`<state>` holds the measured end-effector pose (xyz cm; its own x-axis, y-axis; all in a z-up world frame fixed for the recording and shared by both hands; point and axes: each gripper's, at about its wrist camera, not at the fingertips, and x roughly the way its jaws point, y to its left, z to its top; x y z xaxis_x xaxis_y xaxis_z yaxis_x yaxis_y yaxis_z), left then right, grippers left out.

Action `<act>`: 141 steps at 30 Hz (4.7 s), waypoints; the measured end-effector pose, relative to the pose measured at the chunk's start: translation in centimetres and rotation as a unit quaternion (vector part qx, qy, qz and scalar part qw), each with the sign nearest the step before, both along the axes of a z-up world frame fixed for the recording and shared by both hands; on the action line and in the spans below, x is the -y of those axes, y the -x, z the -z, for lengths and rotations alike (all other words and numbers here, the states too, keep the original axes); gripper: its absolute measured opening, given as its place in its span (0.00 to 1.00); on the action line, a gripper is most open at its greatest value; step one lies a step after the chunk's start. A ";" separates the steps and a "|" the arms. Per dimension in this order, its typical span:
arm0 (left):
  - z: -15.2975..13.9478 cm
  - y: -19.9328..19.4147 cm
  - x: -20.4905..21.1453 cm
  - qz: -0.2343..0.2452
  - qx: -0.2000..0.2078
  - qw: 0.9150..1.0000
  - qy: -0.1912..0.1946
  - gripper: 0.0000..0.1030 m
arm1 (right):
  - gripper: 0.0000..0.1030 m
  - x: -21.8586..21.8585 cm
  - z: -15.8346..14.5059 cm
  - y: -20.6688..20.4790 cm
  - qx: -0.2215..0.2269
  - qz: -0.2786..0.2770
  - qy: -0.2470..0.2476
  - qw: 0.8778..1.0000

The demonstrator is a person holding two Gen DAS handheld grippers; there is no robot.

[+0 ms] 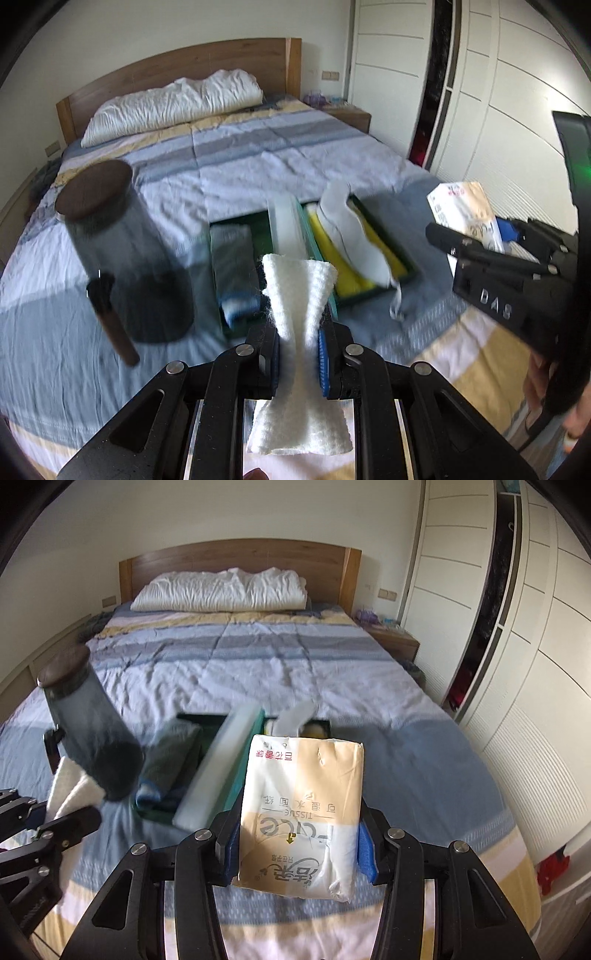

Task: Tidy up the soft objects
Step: 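Lift the white wipe and tissue pack and carry them toward the green tray, then lower the white wipe and tissue pack into the green tray beside the zip bag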

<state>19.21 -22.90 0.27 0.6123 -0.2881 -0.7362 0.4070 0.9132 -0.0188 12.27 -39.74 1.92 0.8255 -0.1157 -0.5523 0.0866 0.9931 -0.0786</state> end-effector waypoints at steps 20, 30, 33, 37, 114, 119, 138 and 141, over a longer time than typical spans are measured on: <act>3.7 -9.1 3.0 -0.056 -0.006 0.998 -0.005 0.13 | 0.47 1.7 4.1 -12.7 -0.041 0.003 0.004 0.999; 6.2 -11.6 3.8 -0.065 -0.020 0.998 -0.013 0.13 | 0.47 1.9 6.3 -16.7 -0.057 0.005 0.012 0.998; 6.8 -12.0 4.0 -0.068 -0.026 0.997 -0.013 0.13 | 0.47 1.9 6.9 -17.6 -0.063 0.004 0.015 0.998; 7.4 -12.5 4.1 -0.071 -0.029 0.997 -0.015 0.14 | 0.47 1.9 7.5 -18.3 -0.066 0.005 0.015 0.998; 11.6 -17.1 3.9 -0.099 -0.071 0.992 -0.033 0.14 | 0.47 0.9 11.2 -24.5 -0.103 -0.003 0.029 0.994; 12.0 -17.2 4.0 -0.098 -0.075 0.992 -0.033 0.14 | 0.47 1.0 11.4 -24.9 -0.106 -0.002 0.029 0.994; 13.1 -17.3 4.5 -0.097 -0.085 0.991 -0.043 0.19 | 0.48 1.7 12.6 -26.0 -0.123 -0.003 0.025 0.992; 13.1 -17.4 4.5 -0.096 -0.086 0.991 -0.042 0.22 | 0.49 1.6 12.6 -26.1 -0.124 -0.004 0.025 0.992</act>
<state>36.56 -27.40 -12.86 0.5134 -0.1107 -0.8510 0.2221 0.9750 0.0071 38.33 -41.38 -10.70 0.6655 -0.1428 -0.7326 0.0508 0.9879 -0.1464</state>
